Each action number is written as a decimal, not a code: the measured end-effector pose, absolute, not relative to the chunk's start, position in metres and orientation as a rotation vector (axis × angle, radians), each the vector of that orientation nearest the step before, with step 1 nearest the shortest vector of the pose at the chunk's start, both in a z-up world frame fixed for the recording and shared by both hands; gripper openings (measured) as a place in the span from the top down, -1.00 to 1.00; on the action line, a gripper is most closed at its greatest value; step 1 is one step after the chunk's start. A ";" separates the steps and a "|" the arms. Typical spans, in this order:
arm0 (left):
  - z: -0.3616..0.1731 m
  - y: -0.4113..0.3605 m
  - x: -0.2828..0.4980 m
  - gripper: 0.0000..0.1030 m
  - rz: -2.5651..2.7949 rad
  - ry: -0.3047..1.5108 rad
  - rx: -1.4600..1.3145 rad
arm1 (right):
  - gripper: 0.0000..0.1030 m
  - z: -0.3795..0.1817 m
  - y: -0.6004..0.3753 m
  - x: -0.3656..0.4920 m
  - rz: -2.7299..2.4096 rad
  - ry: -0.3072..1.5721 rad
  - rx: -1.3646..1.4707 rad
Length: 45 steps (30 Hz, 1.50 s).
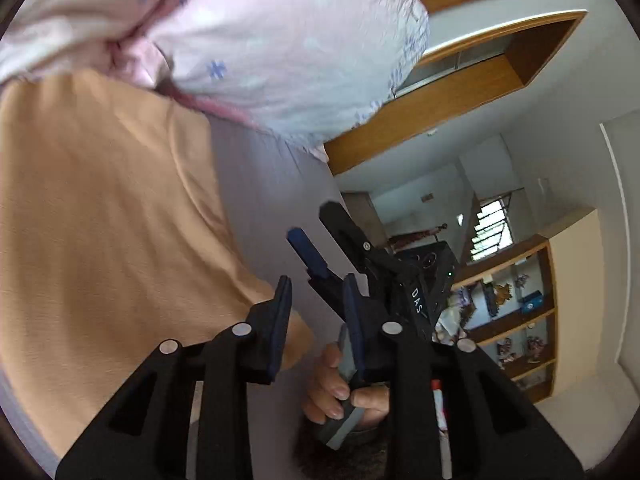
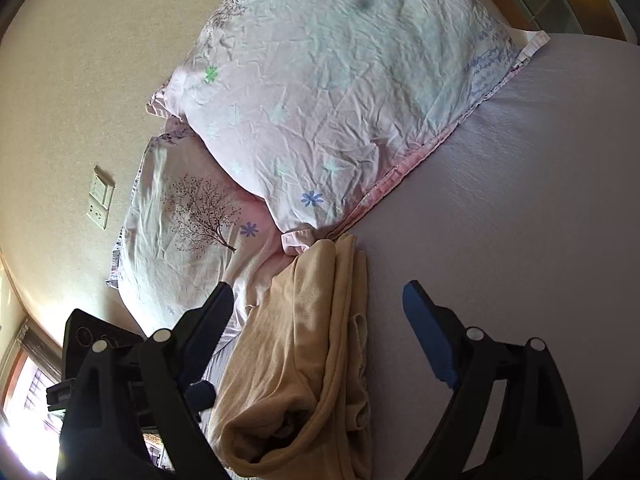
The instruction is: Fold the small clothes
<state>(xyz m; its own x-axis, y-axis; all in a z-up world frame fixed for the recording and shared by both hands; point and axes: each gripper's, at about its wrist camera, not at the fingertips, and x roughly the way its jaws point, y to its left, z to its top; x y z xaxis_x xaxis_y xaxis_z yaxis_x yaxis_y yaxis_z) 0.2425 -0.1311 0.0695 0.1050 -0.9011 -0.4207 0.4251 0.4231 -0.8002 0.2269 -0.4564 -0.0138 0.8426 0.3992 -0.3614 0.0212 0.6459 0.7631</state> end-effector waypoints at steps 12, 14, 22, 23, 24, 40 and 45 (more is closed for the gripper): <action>0.036 -0.041 0.240 -0.44 -0.660 1.072 -0.441 | -0.10 0.027 -0.398 0.187 0.360 0.607 0.552; 0.033 -0.045 0.237 -0.44 -0.687 1.075 -0.448 | -0.10 0.031 -0.387 0.180 0.327 0.632 0.487; 0.019 -0.052 0.226 -0.45 -0.713 1.127 -0.391 | 0.86 -0.017 -0.385 0.175 0.252 0.844 0.436; 0.017 -0.053 0.224 -0.45 -0.713 1.132 -0.379 | 0.86 -0.023 -0.391 0.173 0.249 0.857 0.467; 0.015 -0.054 0.224 -0.45 -0.711 1.139 -0.367 | 0.86 -0.028 -0.395 0.171 0.252 0.868 0.502; 0.013 -0.055 0.245 0.30 -0.700 1.073 -0.432 | 0.52 -0.031 -0.400 0.212 0.343 0.940 0.703; 0.024 -0.012 0.220 0.34 -0.677 1.021 -0.435 | 0.54 -0.021 -0.369 0.202 0.453 0.930 0.660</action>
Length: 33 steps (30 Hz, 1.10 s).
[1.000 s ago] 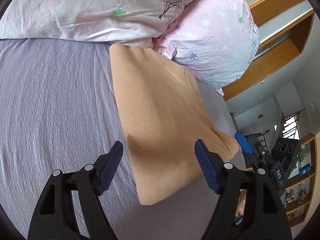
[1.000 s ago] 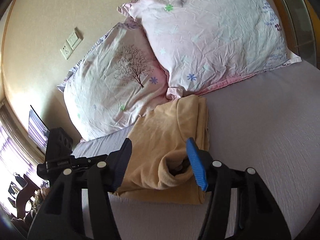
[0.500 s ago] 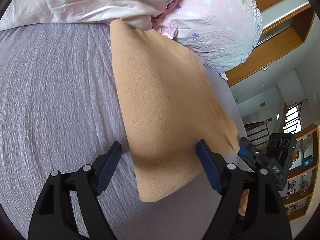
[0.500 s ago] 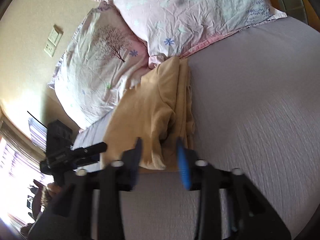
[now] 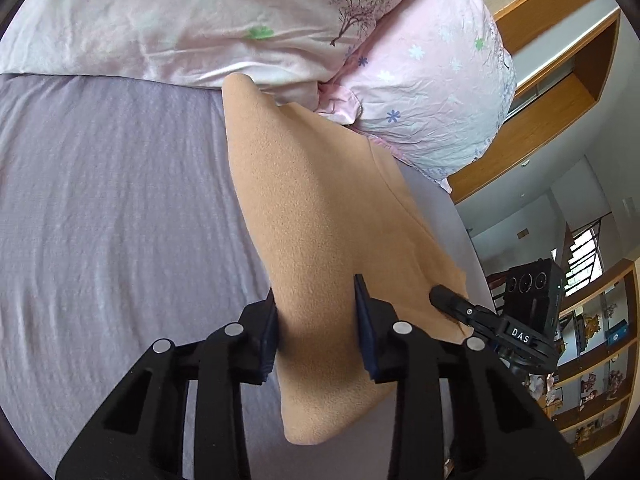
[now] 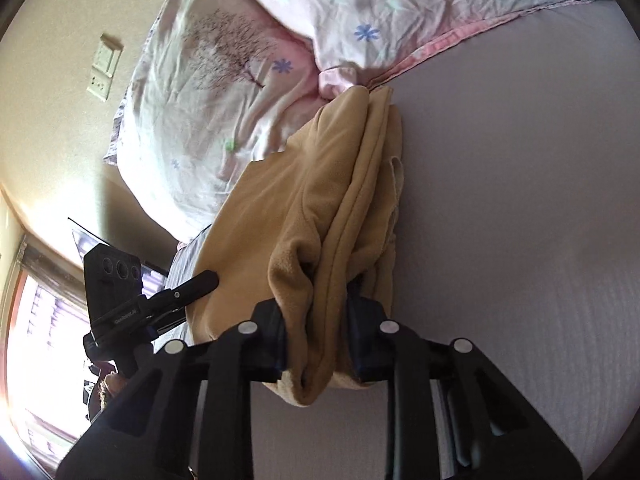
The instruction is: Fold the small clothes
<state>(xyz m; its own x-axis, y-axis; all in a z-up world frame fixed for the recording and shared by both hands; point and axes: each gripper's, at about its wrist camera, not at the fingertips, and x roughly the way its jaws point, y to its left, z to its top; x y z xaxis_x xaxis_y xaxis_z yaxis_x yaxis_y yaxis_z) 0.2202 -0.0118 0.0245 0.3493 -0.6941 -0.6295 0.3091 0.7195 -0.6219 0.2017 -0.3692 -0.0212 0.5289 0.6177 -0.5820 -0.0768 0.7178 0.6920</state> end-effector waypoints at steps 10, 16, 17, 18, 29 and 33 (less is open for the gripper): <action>0.070 0.030 0.142 -0.42 -0.619 0.813 -0.310 | -0.44 0.034 -0.356 0.139 0.480 0.675 0.589; 0.054 -0.040 0.144 -0.53 -0.767 0.899 -0.267 | -0.56 0.018 -0.319 0.163 0.609 0.815 0.670; 0.043 -0.052 0.148 -0.52 -0.742 0.948 -0.226 | -0.56 0.007 -0.321 0.169 0.548 0.860 0.677; 0.032 -0.060 0.149 -0.52 -0.709 0.994 -0.173 | -0.40 -0.007 -0.325 0.176 0.498 0.913 0.690; 0.037 -0.029 0.102 -0.94 -0.462 0.871 -0.039 | -0.97 0.024 -0.328 0.104 0.385 0.793 0.411; 0.022 -0.029 0.111 -0.97 -0.331 0.930 0.026 | -0.97 0.007 -0.304 0.101 0.244 0.877 0.206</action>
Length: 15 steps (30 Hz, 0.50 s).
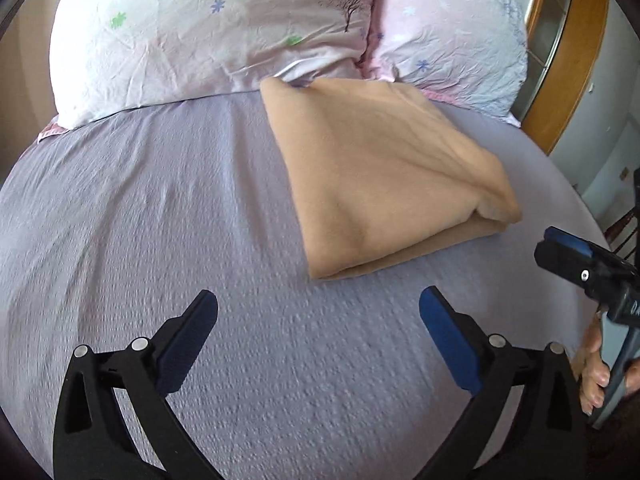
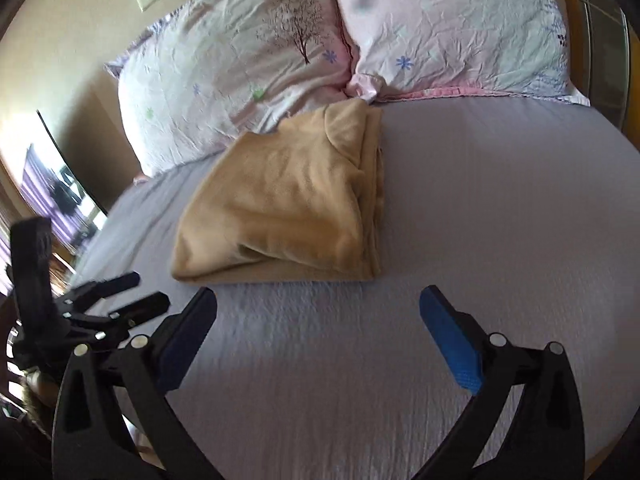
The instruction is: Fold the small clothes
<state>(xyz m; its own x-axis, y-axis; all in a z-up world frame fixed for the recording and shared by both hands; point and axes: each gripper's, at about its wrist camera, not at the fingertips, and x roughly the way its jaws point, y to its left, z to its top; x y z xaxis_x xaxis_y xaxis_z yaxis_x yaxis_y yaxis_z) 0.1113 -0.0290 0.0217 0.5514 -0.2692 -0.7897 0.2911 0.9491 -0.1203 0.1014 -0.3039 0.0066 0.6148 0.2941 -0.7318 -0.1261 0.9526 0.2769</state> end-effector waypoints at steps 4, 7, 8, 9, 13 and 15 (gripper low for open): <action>0.009 -0.032 0.116 -0.97 -0.274 0.976 0.080 | -0.96 -0.013 -0.281 0.103 0.176 0.928 0.071; 0.007 -0.035 0.114 -0.97 -0.249 0.971 0.122 | -0.96 -0.021 -0.272 0.103 0.159 0.943 0.018; 0.006 -0.036 0.112 -0.97 -0.242 0.970 0.133 | -0.96 -0.023 -0.269 0.105 0.155 0.947 0.006; 0.006 -0.037 0.111 -0.97 -0.238 0.967 0.142 | -0.96 -0.025 -0.267 0.105 0.145 0.954 -0.008; 0.006 -0.037 0.110 -0.97 -0.237 0.963 0.139 | -0.97 -0.028 -0.263 0.103 0.112 0.958 -0.039; 0.006 -0.038 0.110 -0.97 -0.235 0.962 0.139 | -0.97 -0.028 -0.262 0.102 0.111 0.956 -0.041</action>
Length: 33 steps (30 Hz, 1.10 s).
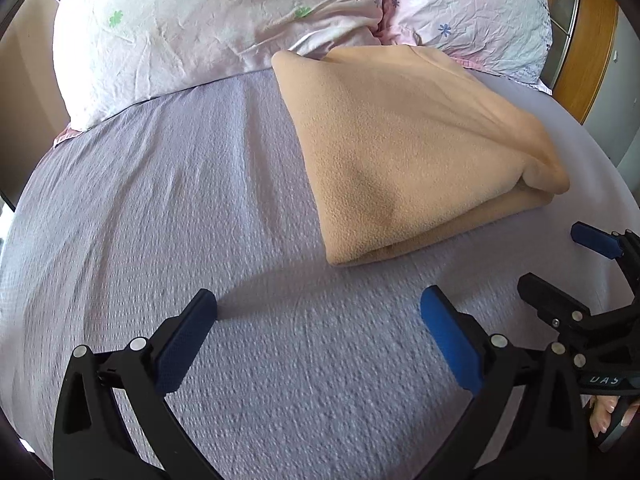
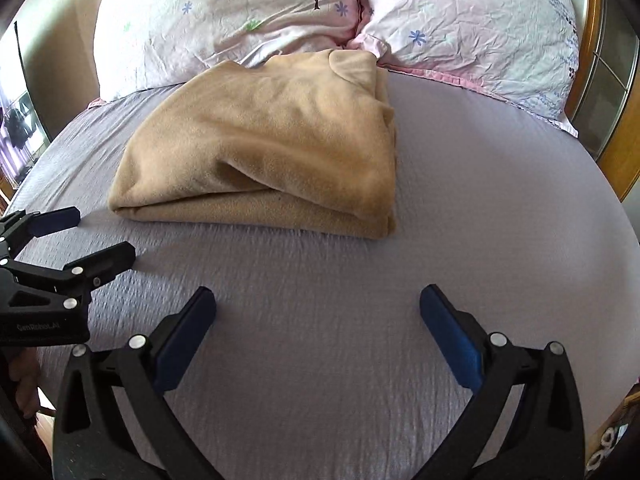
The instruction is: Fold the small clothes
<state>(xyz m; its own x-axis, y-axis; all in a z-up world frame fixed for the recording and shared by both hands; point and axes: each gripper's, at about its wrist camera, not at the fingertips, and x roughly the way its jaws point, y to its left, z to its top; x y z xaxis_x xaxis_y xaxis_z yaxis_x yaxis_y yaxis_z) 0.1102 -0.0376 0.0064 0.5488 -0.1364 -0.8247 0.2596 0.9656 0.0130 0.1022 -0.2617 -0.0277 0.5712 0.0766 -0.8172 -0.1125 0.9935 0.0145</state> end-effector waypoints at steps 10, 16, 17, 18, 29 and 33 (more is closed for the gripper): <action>0.007 -0.038 0.110 -0.97 -0.236 0.963 0.140 | -0.97 -0.028 -0.261 0.101 0.108 0.945 -0.038; 0.007 -0.038 0.110 -0.97 -0.236 0.963 0.140 | -0.97 -0.028 -0.261 0.101 0.108 0.945 -0.038; 0.007 -0.038 0.110 -0.97 -0.236 0.963 0.140 | -0.97 -0.028 -0.261 0.101 0.108 0.945 -0.038; 0.006 -0.038 0.110 -0.97 -0.236 0.963 0.140 | -0.97 -0.028 -0.261 0.101 0.108 0.945 -0.038; 0.007 -0.039 0.109 -0.97 -0.237 0.964 0.141 | -0.97 -0.028 -0.261 0.101 0.109 0.945 -0.038; 0.007 -0.039 0.109 -0.97 -0.237 0.964 0.141 | -0.97 -0.028 -0.261 0.101 0.109 0.945 -0.038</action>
